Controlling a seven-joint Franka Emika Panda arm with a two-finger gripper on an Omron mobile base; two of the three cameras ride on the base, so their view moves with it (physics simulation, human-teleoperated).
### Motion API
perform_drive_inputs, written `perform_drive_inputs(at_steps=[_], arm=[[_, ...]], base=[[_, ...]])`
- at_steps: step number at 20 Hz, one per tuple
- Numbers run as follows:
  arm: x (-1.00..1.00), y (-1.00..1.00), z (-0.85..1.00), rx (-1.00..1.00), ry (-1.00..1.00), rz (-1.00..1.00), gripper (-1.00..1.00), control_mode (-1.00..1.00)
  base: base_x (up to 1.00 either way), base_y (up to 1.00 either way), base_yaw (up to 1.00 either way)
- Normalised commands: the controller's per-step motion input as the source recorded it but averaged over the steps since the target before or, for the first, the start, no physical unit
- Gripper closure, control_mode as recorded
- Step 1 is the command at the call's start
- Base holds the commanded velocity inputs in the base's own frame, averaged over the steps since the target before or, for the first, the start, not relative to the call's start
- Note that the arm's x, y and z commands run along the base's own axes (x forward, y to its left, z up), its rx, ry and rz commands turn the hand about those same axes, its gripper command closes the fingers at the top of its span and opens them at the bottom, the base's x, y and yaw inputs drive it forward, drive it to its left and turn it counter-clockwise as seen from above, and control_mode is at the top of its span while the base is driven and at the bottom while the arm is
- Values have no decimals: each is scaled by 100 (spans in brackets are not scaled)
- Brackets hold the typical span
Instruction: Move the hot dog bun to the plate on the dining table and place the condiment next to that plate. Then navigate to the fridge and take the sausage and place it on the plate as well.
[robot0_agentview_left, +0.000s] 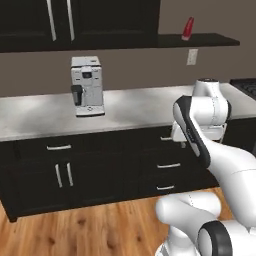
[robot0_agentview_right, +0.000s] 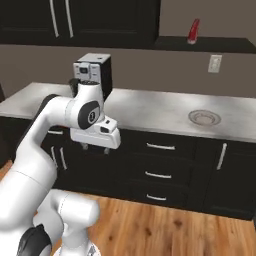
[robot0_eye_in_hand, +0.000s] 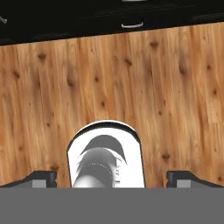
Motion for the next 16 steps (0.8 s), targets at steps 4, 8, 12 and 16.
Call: perform_drive_inputs(at_steps=[4, 8, 12, 16], arm=[[0, 0, 0, 0, 0, 0, -100, 100], [0, 0, 0, 0, 0, 0, -100, 100], [0, 0, 0, 0, 0, 0, -100, 100], [0, 0, 0, 0, 0, 0, -100, 100]], base=[[71, -100, 5], [64, -100, 2], [62, -83, 3], [66, -70, 10]])
